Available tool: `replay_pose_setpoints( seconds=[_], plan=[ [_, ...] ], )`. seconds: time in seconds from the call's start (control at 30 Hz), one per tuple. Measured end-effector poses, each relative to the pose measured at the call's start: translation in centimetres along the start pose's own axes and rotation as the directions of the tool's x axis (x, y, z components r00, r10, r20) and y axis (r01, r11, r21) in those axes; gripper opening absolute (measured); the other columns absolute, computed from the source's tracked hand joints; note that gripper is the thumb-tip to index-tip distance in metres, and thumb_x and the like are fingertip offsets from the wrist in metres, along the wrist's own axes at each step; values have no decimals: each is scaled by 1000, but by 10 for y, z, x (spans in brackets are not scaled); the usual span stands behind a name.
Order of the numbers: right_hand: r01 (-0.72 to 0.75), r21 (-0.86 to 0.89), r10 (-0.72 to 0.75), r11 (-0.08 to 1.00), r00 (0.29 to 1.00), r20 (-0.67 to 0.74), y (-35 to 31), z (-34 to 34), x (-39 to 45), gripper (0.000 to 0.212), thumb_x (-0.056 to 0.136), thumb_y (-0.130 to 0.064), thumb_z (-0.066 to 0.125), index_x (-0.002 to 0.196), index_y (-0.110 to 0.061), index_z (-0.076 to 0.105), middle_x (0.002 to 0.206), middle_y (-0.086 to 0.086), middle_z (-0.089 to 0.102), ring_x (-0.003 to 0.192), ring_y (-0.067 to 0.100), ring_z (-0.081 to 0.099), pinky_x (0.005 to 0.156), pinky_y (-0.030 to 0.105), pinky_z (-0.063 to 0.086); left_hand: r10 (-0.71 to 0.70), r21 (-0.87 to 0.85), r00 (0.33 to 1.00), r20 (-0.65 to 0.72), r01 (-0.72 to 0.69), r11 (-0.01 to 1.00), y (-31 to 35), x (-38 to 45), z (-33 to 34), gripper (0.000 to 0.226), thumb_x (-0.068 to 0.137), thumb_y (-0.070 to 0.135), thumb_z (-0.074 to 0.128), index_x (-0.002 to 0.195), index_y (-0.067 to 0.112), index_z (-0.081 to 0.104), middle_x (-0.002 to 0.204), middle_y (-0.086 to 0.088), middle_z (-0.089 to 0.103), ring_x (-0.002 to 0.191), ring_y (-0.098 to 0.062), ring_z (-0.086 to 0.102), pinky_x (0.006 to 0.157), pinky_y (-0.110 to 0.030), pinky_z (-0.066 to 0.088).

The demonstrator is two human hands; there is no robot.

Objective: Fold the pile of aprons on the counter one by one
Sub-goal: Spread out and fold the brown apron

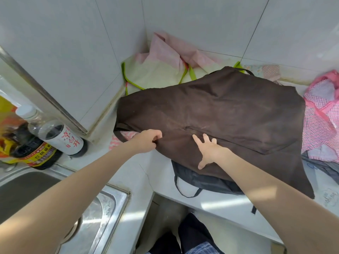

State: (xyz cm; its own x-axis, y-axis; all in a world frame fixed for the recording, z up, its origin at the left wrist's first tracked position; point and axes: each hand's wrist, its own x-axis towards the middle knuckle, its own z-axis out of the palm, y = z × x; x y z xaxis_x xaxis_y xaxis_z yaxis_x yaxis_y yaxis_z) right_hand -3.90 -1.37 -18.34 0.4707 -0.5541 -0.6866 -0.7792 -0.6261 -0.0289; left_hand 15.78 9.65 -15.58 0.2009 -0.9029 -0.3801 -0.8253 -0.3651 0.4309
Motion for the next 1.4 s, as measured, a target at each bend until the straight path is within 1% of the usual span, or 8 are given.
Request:
replay_pose_setpoints(
  seconds=[0.3, 0.4, 0.5, 0.63, 0.87, 1.03, 1.23, 1.4],
  plan=[
    [0, 29, 1, 1000, 999, -34, 1, 7, -2, 119, 75, -31, 78, 149, -25, -16, 156, 14, -13, 141, 39, 6, 107, 52, 32, -216, 564, 969, 121, 112, 818, -32, -10, -3, 29, 92, 5, 41, 119, 9, 48, 126, -13, 50, 118, -33, 47, 99, -46, 42],
    [30, 77, -24, 997, 997, -69, 7, 11, -7, 111, 79, -32, 74, 151, -22, -9, 157, 11, -12, 142, 38, 6, 107, 50, 31, -217, 461, 975, 49, 171, 871, -23, -4, -7, 24, 93, 7, 45, 116, 11, 50, 122, -10, 51, 108, -32, 54, 97, -44, 46],
    [32, 18, -26, 999, 965, -261, 21, 10, -16, 75, 89, -31, 60, 148, -15, 15, 156, 10, -3, 137, 34, 17, 99, 42, 40, 72, 367, 996, -58, -46, 929, 16, 11, 1, 21, 95, 9, 44, 114, 14, 51, 120, -4, 48, 102, -21, 55, 93, -28, 46],
    [-168, -8, 148, 986, 889, -433, 57, 9, -25, 34, 95, -21, 46, 125, -5, 47, 150, 12, 16, 130, 29, 26, 89, 35, 43, 195, 344, 960, 198, -255, 904, 54, 35, 27, 31, 95, 9, 45, 125, 12, 49, 135, -6, 38, 113, -23, 48, 96, -28, 40],
    [-391, 25, 370, 920, 847, -382, 136, -3, -44, 33, 93, -19, 45, 124, -9, 52, 129, 11, 46, 122, 32, 40, 100, 39, 33, 147, 470, 984, 98, -176, 865, 73, 64, 39, 29, 93, 6, 43, 122, 7, 42, 134, -11, 30, 100, -25, 48, 87, -29, 41],
    [-57, 534, 375, 843, 775, -509, 164, -51, -52, 18, 86, 0, 48, 93, -6, 63, 102, 16, 61, 92, 34, 62, 85, 35, 48, 91, 555, 992, 82, -122, 823, 83, 82, 40, 28, 95, 10, 42, 120, -1, 50, 130, -12, 35, 111, -29, 47, 93, -33, 42],
    [-280, 89, 278, 956, 960, 39, 167, -42, -53, 27, 82, -2, 51, 102, -1, 68, 84, 11, 65, 64, 19, 58, 60, 24, 49, 23, 547, 990, 140, -97, 831, 91, 97, 30, 27, 91, 7, 43, 113, 1, 57, 119, -15, 56, 109, -34, 56, 87, -34, 45],
    [-166, 227, 244, 960, 893, -379, 175, -78, -17, 23, 85, -12, 45, 91, -13, 68, 109, 16, 63, 98, 37, 61, 87, 38, 49, 49, 388, 999, 7, -48, 920, 100, 120, -2, 26, 91, 11, 42, 109, 7, 60, 115, -12, 57, 104, -33, 57, 87, -35, 45]
  ],
)
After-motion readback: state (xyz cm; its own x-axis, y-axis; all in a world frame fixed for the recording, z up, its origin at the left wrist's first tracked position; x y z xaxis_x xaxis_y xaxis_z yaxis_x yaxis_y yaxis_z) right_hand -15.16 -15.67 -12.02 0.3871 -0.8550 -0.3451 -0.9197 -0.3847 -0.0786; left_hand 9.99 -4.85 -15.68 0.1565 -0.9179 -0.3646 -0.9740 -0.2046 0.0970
